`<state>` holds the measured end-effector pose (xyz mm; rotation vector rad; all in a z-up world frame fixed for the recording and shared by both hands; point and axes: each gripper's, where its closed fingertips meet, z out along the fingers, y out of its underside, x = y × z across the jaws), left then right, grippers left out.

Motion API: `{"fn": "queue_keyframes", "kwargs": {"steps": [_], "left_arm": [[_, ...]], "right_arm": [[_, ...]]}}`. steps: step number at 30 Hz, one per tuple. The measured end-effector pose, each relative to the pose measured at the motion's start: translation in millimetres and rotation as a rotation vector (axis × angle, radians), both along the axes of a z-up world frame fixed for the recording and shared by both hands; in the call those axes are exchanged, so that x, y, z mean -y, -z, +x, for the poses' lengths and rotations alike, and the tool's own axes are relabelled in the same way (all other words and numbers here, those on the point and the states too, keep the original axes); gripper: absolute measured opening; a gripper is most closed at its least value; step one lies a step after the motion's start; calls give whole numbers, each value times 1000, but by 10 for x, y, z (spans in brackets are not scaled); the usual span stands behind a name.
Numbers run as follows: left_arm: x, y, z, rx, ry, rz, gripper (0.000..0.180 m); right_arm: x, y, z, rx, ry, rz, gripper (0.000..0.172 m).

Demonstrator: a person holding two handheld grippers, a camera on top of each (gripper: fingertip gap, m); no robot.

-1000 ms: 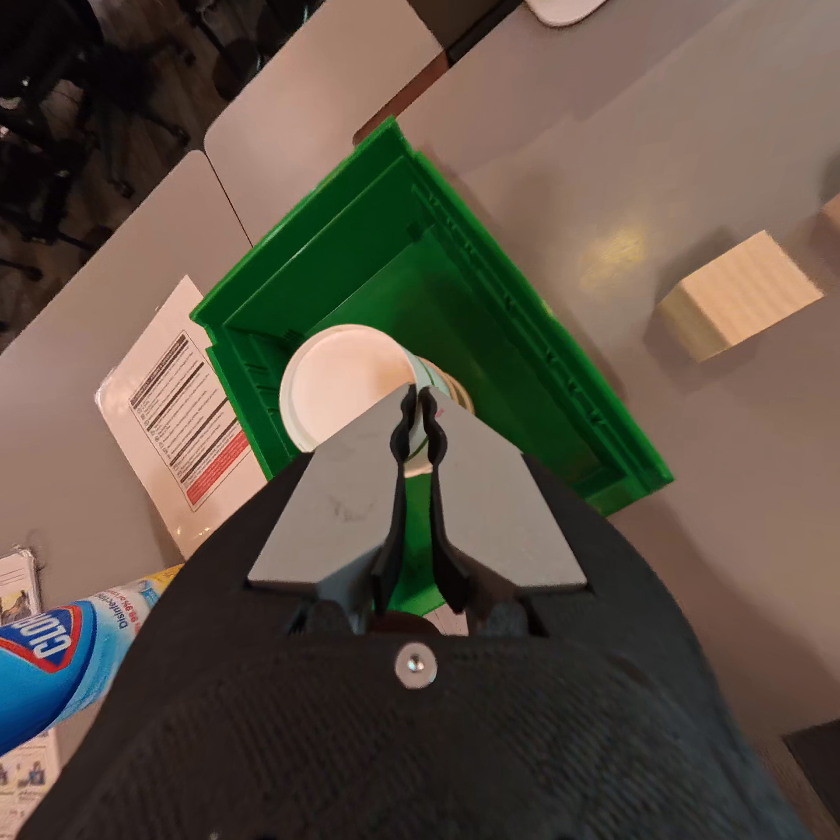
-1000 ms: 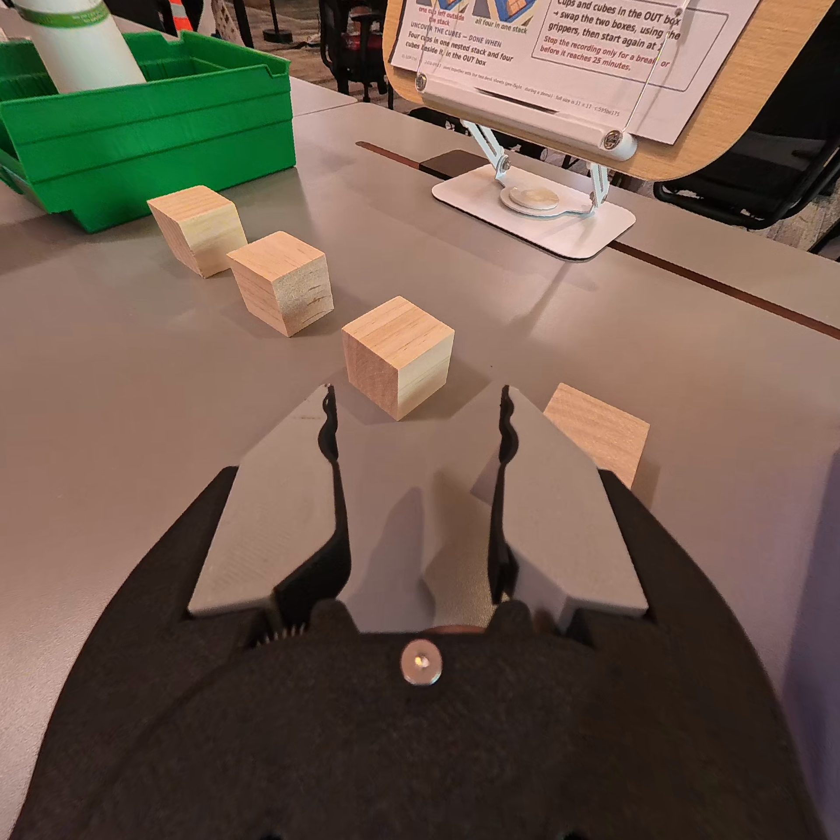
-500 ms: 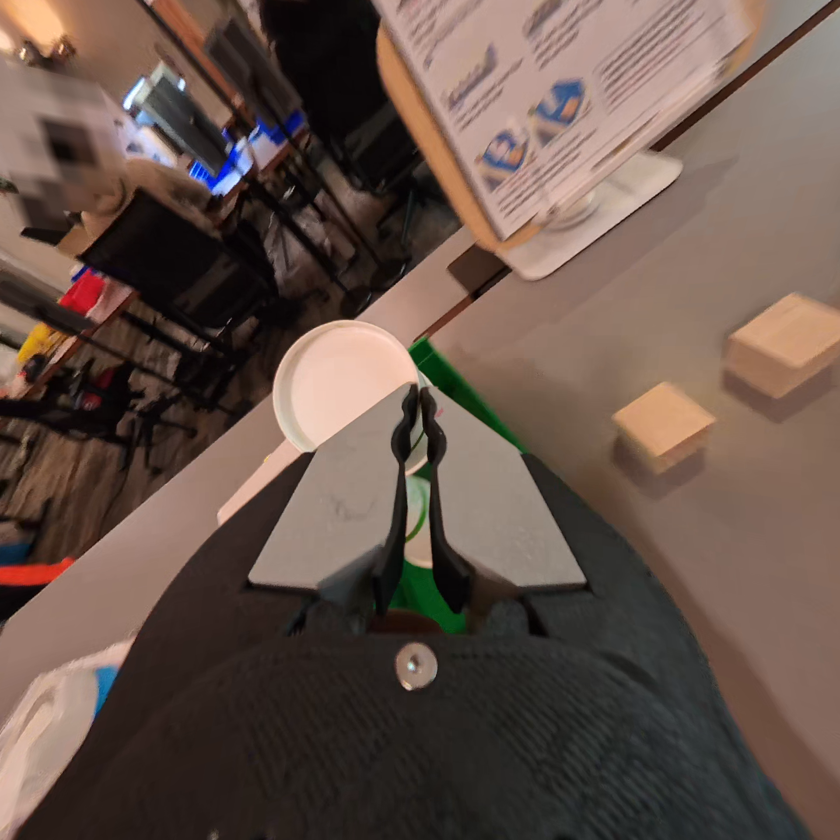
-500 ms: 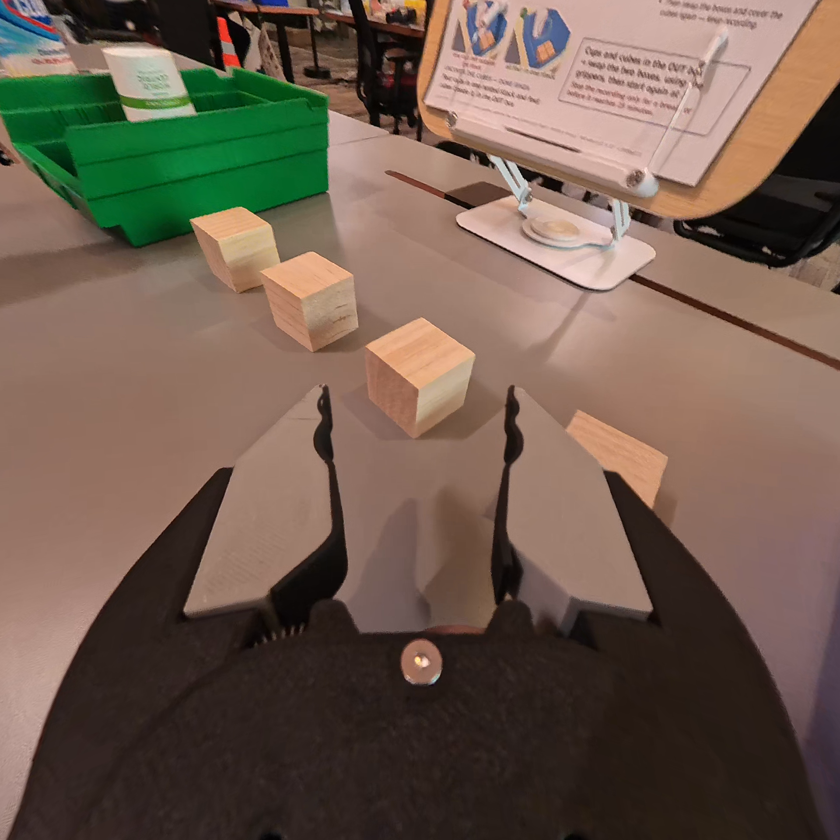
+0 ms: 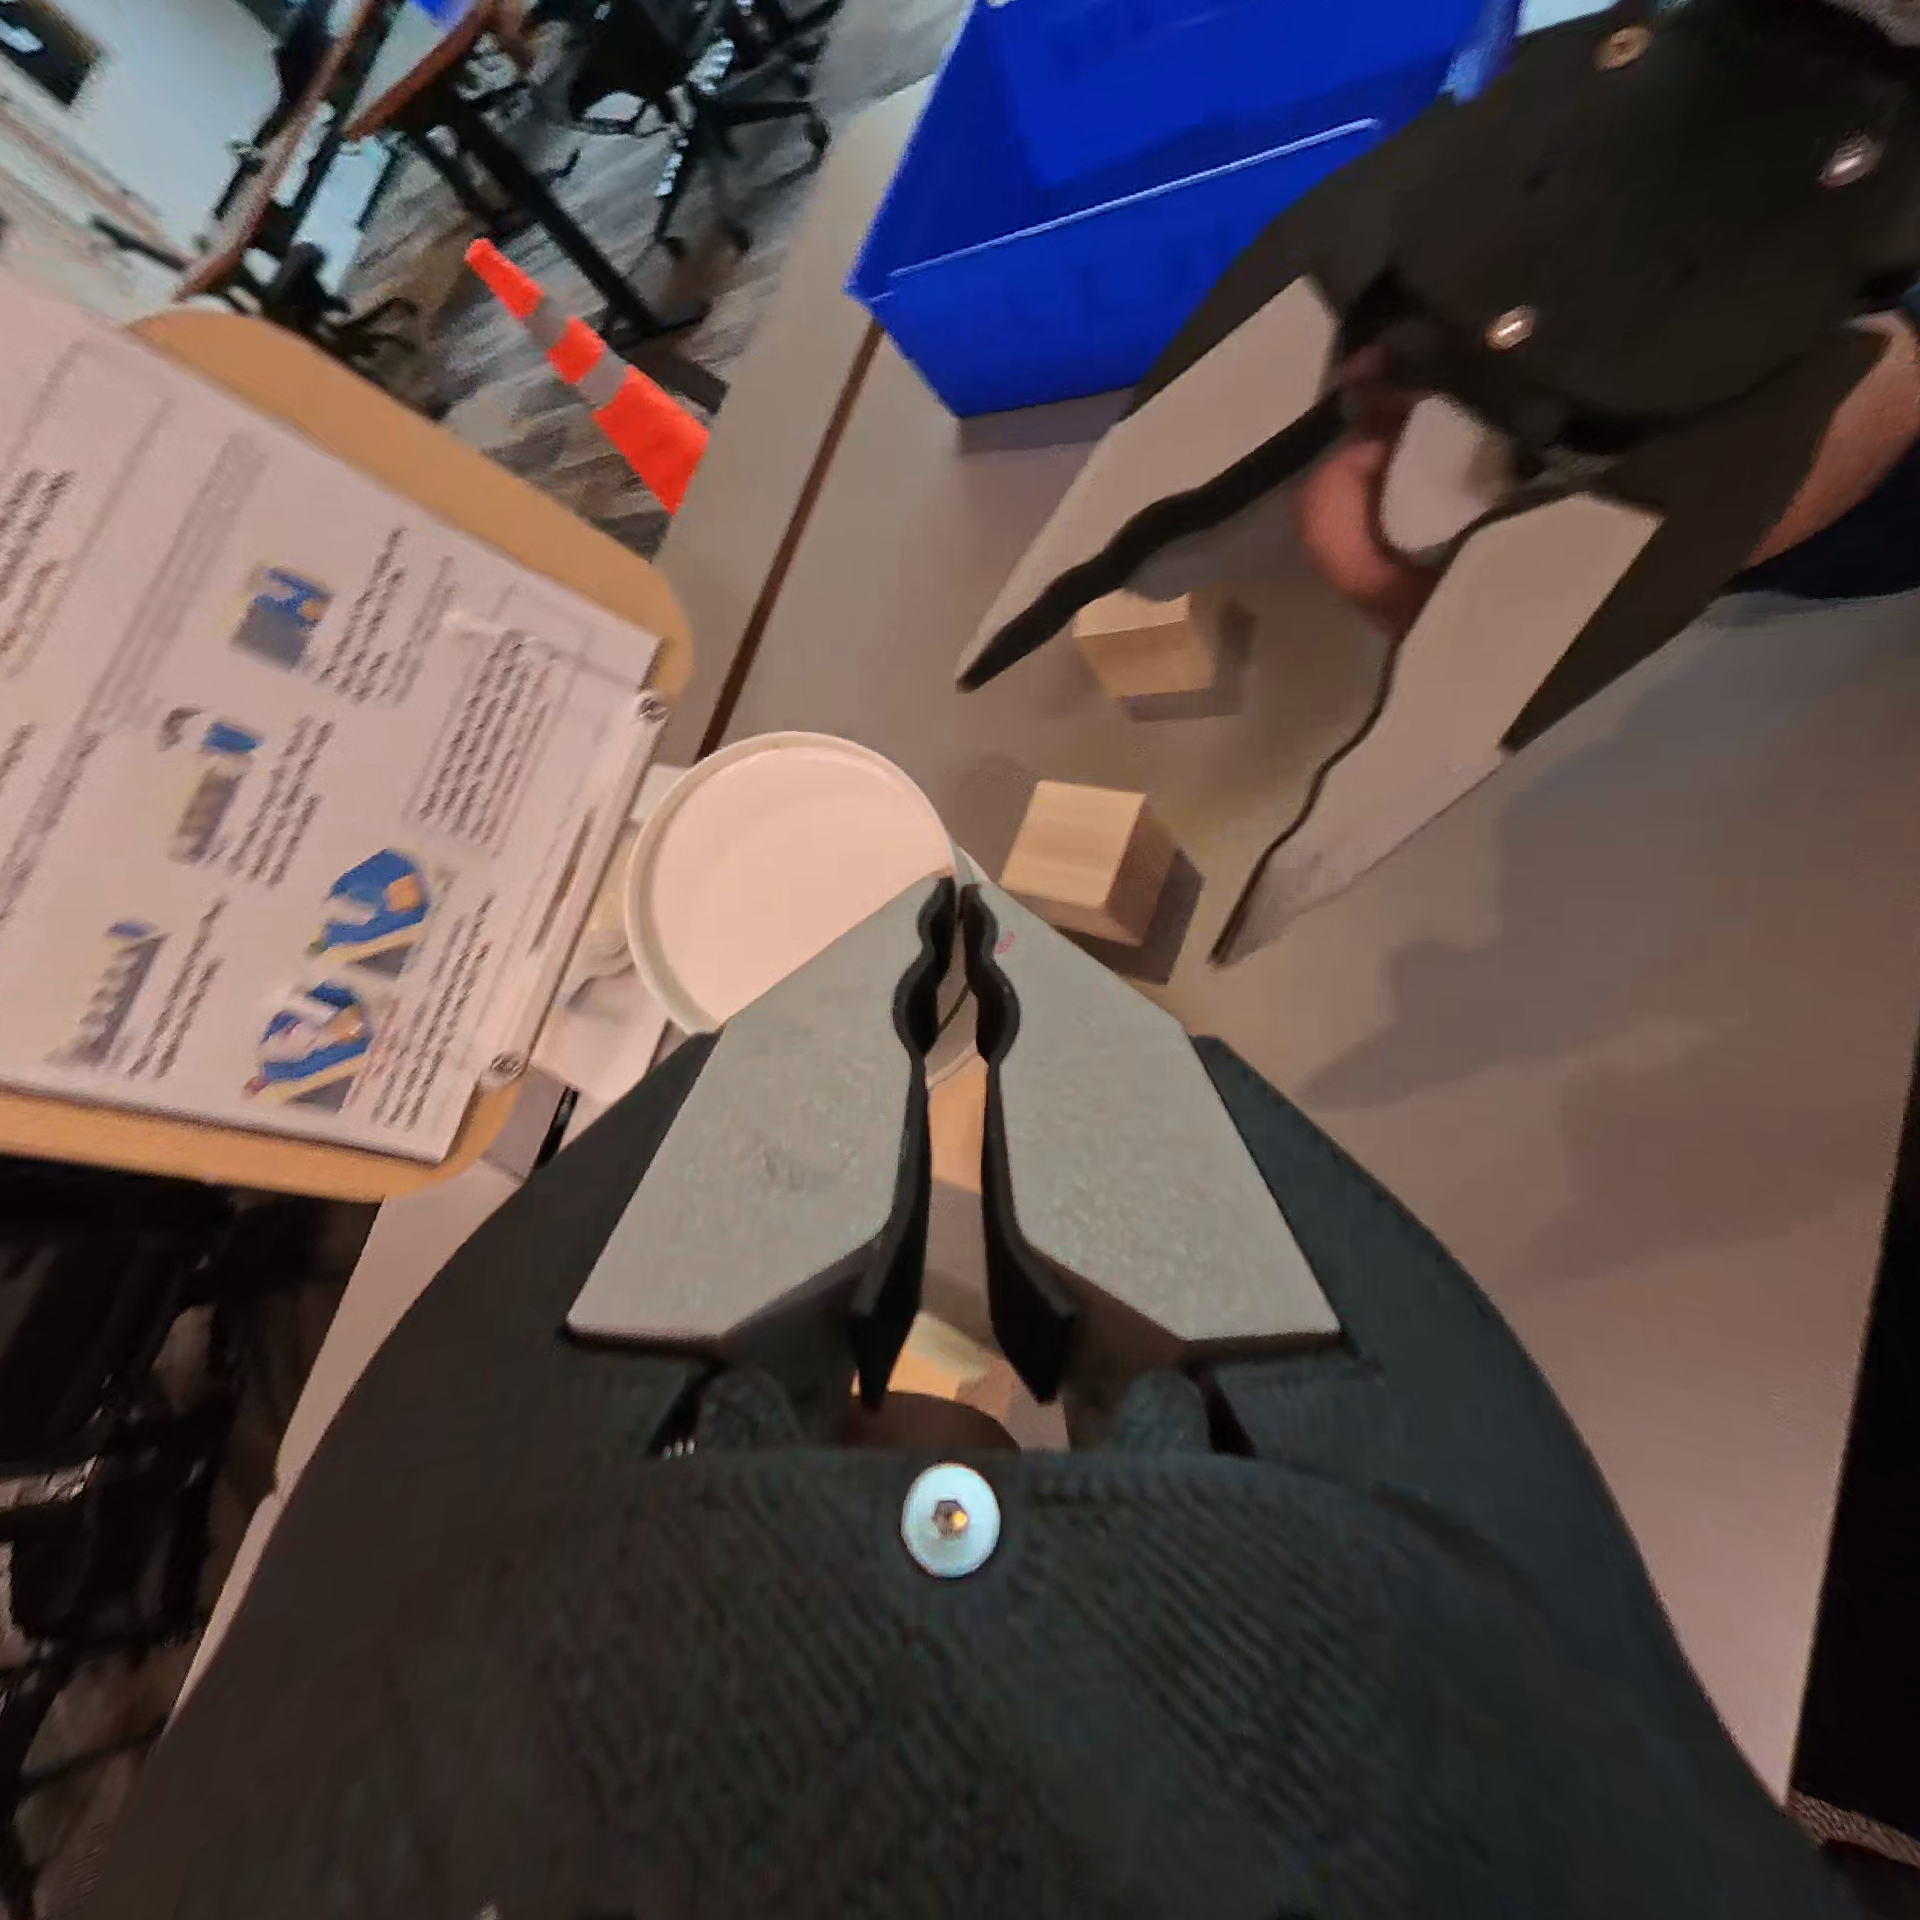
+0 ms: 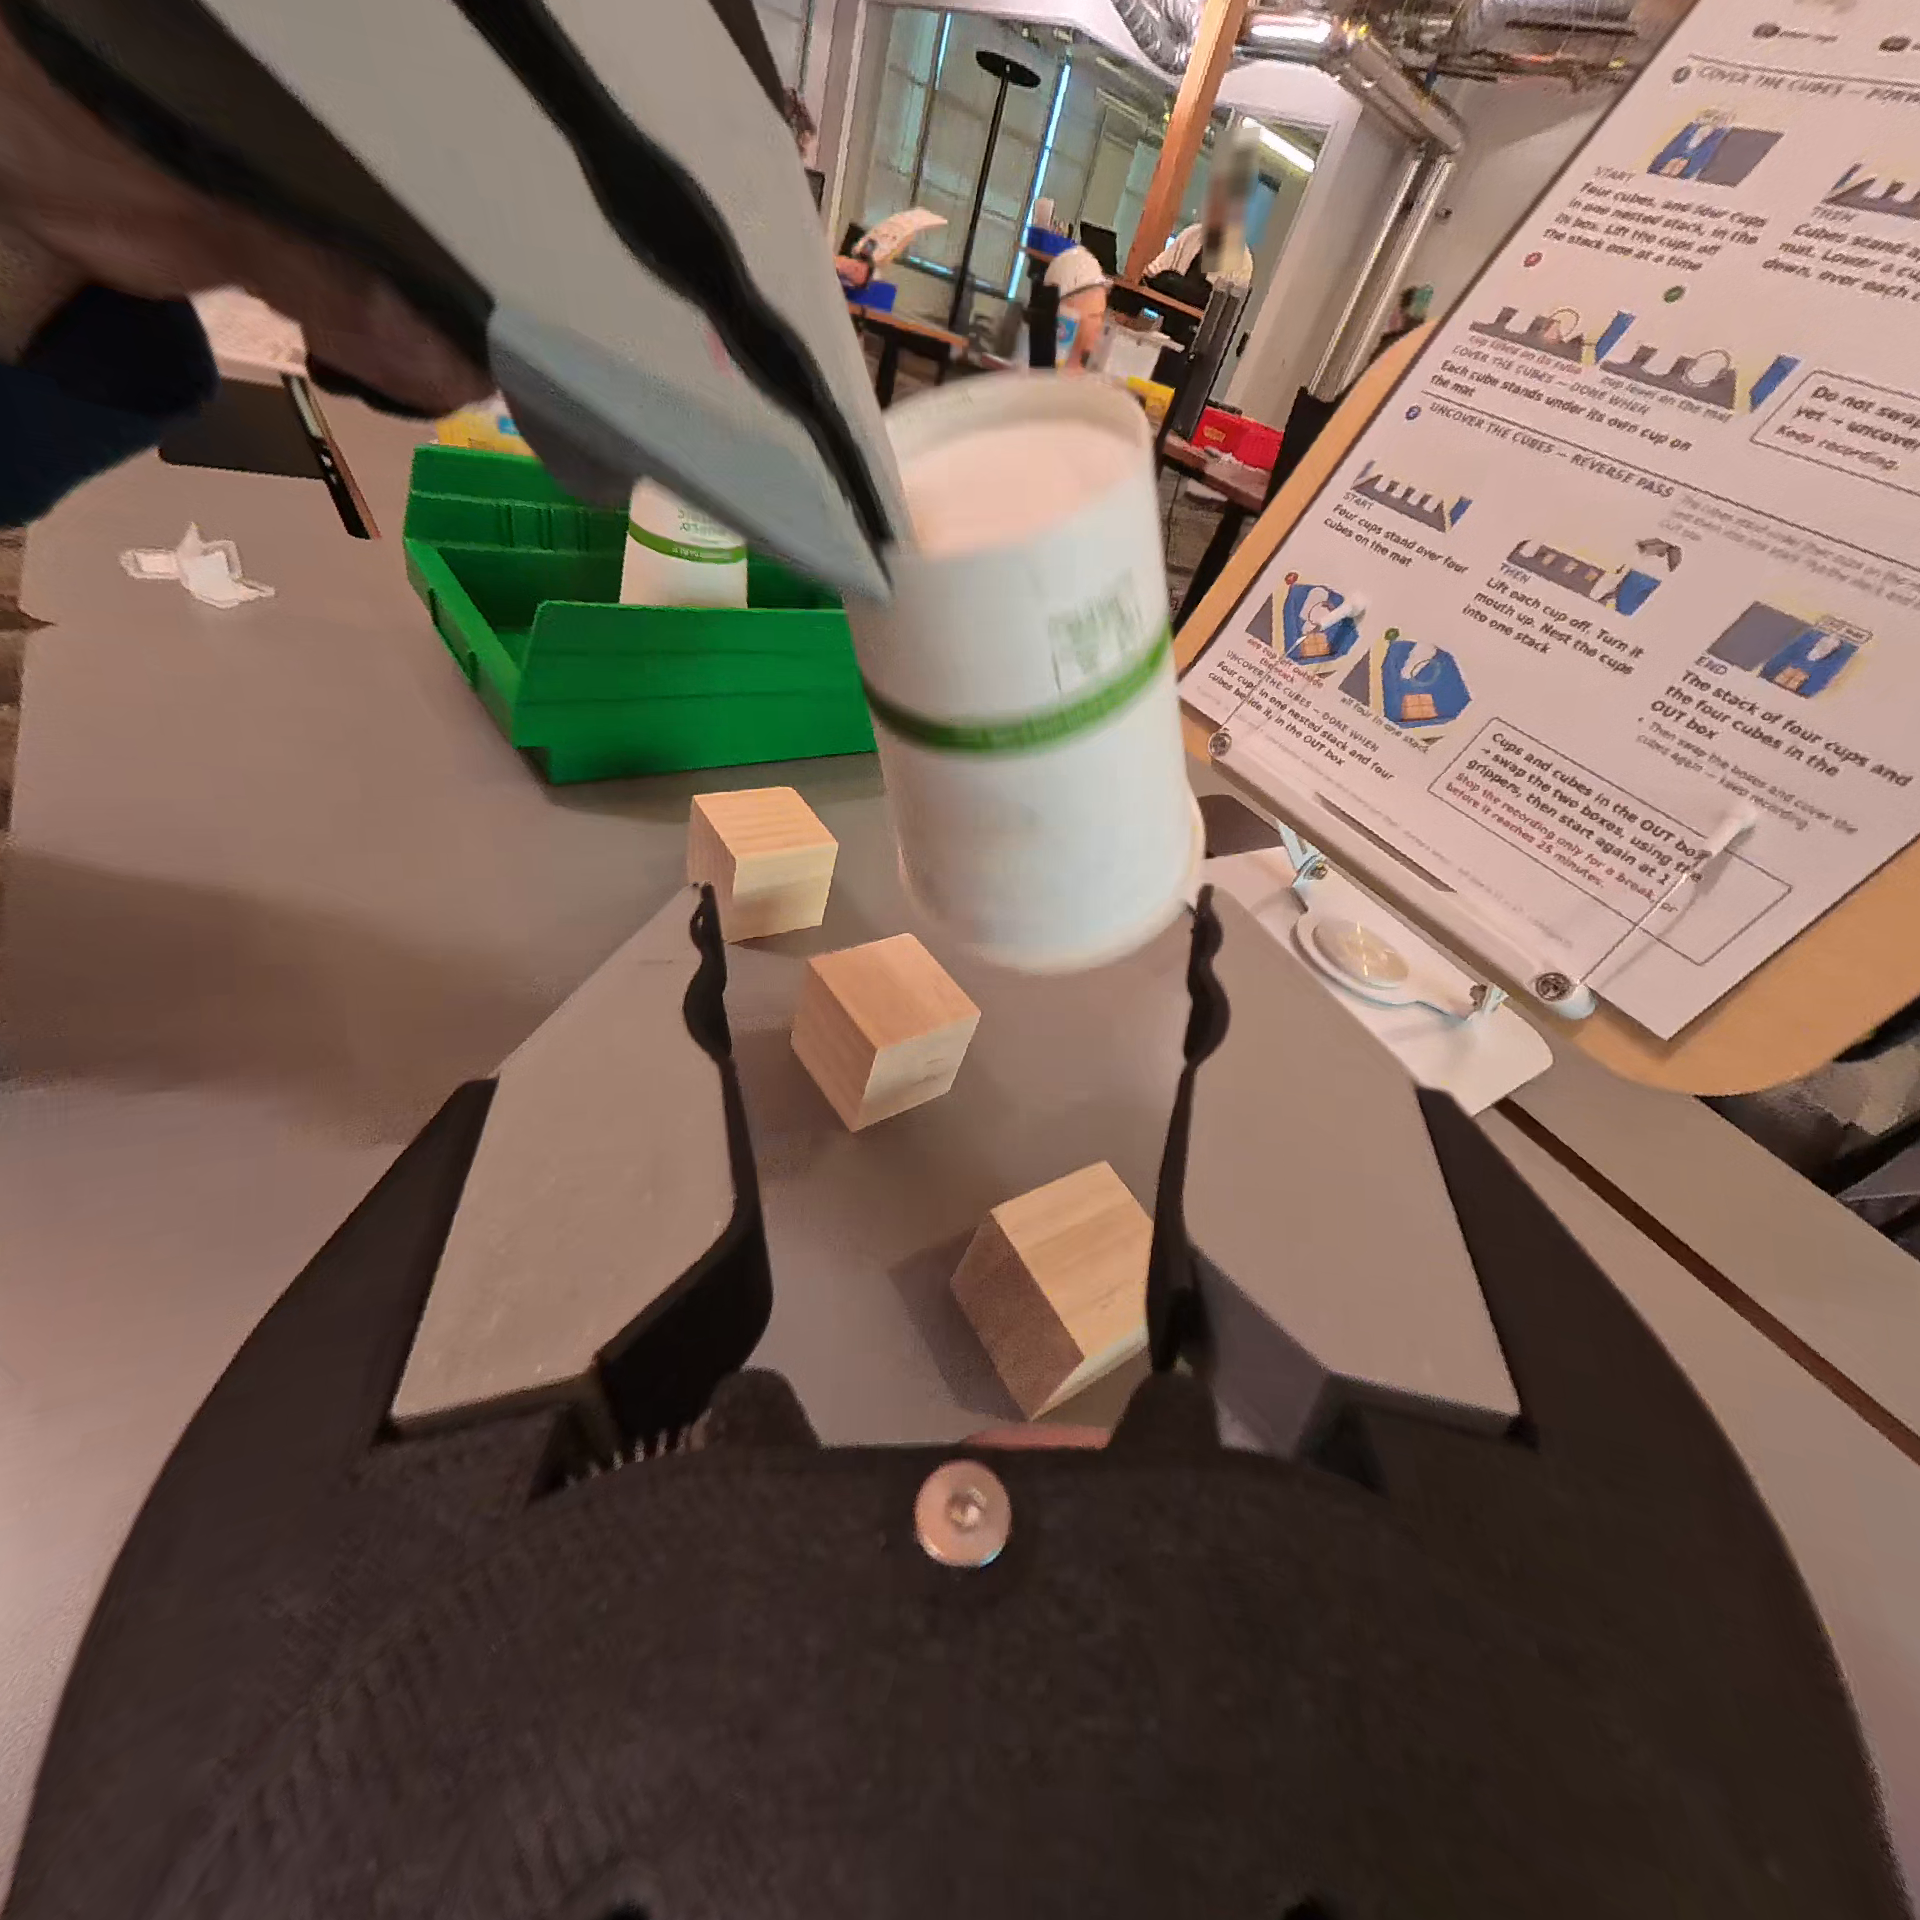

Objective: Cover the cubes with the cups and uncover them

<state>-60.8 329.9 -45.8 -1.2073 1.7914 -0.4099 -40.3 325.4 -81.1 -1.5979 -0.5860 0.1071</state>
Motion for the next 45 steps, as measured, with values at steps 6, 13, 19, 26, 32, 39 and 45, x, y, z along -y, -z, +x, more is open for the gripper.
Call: {"fn": "queue_keyframes", "kwargs": {"steps": [6,13,19,26,32,39,45], "left_arm": [[259,204,301,-46,89,-59,0],[504,253,434,-49,165,-139,0],[565,252,523,7,172,-171,0],[578,195,635,161,179,-218,3],[259,-33,518,426,92,-353,29],[-448,243,260,638,-62,-394,30],[-695,379,158,644,-160,-309,33]], "right_arm": [[-150,60,83,58,83,18,90],[-273,102,255,86,173,39,85],[-217,94,346,85,185,76,82],[-188,95,471,57,208,78,82],[-220,146,665,41,256,66,82],[-166,-11,987,-50,322,106,82],[-6,-190,1307,-117,401,160,82]]}}
